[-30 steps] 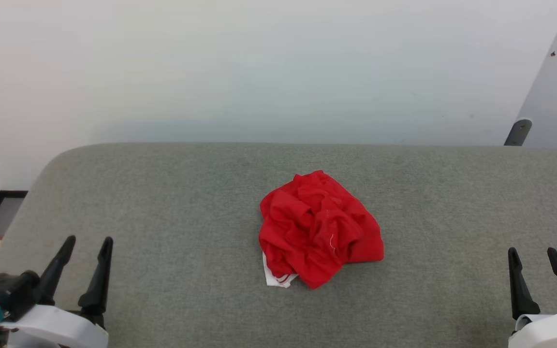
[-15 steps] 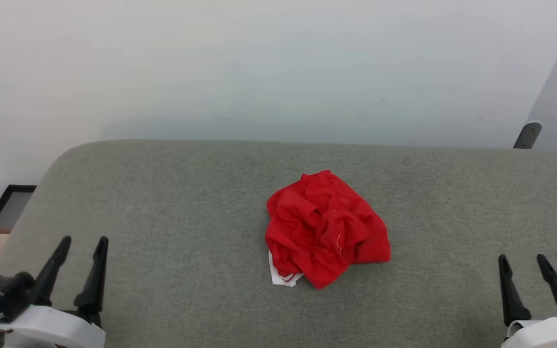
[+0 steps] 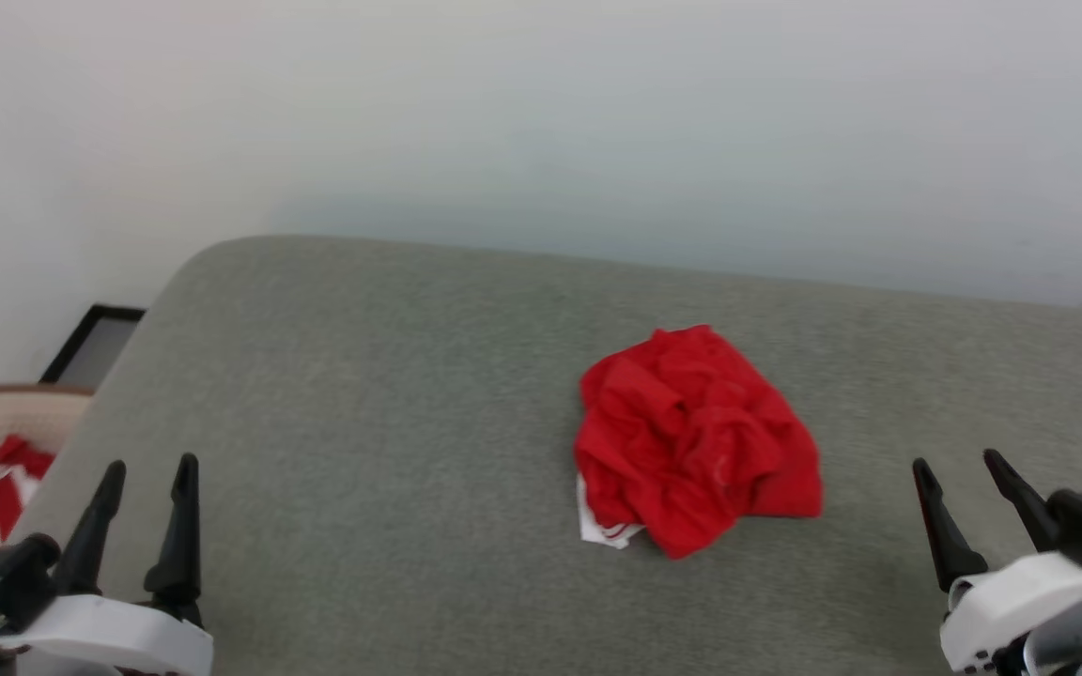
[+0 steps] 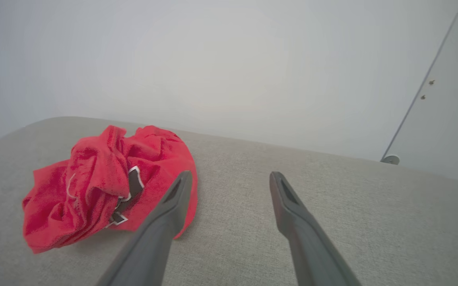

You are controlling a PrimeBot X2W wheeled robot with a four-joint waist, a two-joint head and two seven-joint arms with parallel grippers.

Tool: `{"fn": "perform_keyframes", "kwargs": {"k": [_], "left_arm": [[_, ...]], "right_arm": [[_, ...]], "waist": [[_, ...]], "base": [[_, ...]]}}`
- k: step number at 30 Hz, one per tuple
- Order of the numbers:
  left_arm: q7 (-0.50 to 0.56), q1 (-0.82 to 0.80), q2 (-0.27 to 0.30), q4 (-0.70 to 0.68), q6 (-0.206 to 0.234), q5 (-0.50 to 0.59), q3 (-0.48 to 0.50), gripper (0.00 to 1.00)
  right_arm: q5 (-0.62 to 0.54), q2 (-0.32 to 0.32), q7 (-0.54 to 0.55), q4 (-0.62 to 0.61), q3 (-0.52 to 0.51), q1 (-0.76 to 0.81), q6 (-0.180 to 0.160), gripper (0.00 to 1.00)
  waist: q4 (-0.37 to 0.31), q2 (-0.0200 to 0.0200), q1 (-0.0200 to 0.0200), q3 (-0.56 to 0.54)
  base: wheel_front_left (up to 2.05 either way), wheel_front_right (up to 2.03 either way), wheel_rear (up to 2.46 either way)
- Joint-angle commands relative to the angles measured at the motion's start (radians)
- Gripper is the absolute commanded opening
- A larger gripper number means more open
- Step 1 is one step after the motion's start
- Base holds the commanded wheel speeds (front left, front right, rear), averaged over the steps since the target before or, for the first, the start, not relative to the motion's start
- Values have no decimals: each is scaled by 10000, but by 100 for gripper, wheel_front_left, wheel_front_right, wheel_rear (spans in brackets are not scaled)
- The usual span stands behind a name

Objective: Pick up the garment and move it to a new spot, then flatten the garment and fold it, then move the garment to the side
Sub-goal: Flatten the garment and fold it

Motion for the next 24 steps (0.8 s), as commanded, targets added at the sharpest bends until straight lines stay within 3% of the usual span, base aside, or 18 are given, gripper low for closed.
{"fn": "perform_keyframes", "kwargs": {"k": [1, 7, 17, 23, 24], "left_arm": [[-60, 98, -127, -27, 76, 90, 43, 100], [-80, 39, -631, 32, 51, 181, 202, 100], [-72, -360, -1696, 27, -512, 809, 641, 100], [-70, -623, -2200, 157, -798, 1139, 1006, 100], [-70, -651, -2282, 173, -847, 1184, 1079, 100]], "right_arm": [[36, -97, 146, 43, 74, -197, -1, 100], [246, -288, 944, 376, 395, -828, -1, 100], [427, -625, 2750, 1708, 754, -1822, -1, 100], [377, -770, 3138, 2533, 1057, -2319, -2, 100], [407, -812, 3105, 2646, 1155, -2415, -2, 11]], "waist": [[500, 0, 0, 220], [1087, 0, 0, 638], [1948, 0, 0, 1442], [2139, 0, 0, 1800], [2147, 0, 0, 1848]], "base": [[0, 0, 0], [0, 0, 0], [0, 0, 0], [0, 0, 0], [0, 0, 0]]}}
